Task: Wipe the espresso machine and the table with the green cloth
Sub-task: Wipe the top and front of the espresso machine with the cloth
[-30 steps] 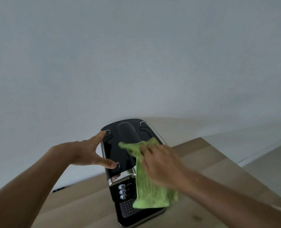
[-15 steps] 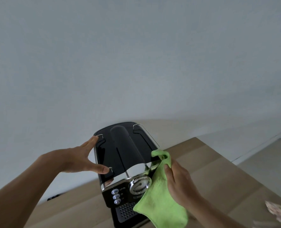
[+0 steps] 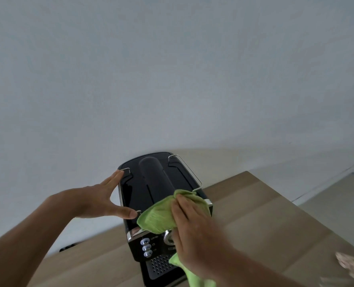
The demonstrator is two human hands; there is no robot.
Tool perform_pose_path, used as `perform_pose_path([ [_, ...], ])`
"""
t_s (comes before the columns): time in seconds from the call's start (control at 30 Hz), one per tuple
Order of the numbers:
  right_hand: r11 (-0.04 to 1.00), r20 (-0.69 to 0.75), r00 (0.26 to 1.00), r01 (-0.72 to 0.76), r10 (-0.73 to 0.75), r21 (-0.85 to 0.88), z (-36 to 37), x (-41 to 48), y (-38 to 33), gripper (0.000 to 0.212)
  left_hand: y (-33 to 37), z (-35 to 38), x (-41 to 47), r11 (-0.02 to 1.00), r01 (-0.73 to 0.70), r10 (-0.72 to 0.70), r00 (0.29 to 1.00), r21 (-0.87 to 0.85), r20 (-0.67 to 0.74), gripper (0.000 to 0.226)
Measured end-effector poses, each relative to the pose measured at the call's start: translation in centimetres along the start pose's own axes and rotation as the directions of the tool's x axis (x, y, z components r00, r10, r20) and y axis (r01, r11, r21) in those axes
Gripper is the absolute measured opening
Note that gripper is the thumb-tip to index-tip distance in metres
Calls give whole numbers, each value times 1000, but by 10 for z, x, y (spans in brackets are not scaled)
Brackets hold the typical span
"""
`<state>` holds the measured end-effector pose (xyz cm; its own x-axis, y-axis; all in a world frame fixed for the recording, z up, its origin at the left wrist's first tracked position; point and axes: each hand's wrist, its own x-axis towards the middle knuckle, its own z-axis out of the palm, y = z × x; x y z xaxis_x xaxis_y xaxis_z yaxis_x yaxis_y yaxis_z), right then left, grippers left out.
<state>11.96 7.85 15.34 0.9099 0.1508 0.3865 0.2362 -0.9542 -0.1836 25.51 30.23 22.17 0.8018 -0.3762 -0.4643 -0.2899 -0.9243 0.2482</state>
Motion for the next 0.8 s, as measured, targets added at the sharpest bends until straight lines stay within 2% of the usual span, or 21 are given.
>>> perform_pose_path([
  [0.07,998,77,996,42,-46,47,-8,21,-7,52,0,1,-1,1000,0,0,1000,1,0,143],
  [0.13,998,269,963,-4,-13,61,-26,45,-9,52,0,1,-1,1000,-4,4,1000,3,-3,143],
  [0.2,996,412,908,-49,73,-68,-38,65,-7,46,0,0,-1,1000,-4,4,1000,0,-4,142],
  [0.3,966,412,896,-62,165,-251,-46,84,1,33,0,0,-1,1000,14,-14,1000,10,-7,140],
  [0.4,980,471,862,-127,185,-154,-35,88,3,40,0,-1,-2,999,27,-27,1000,23,-12,141],
  [0.5,995,498,864,-94,74,16,-24,85,1,50,-1,0,-2,999,21,-21,1000,40,-14,142],
  [0.53,995,503,861,-98,78,13,-23,87,4,51,-1,0,-2,999,21,-20,1000,39,-15,142],
  [0.63,970,483,842,-223,242,-97,-17,101,14,46,1,1,-3,998,39,-38,999,42,-22,140],
  [0.67,969,486,839,-227,247,-101,-14,104,14,47,0,1,-3,998,42,-41,999,46,-23,140],
  [0.8,993,550,833,-105,62,48,0,113,7,54,1,1,-3,997,41,-39,999,61,-30,139],
])
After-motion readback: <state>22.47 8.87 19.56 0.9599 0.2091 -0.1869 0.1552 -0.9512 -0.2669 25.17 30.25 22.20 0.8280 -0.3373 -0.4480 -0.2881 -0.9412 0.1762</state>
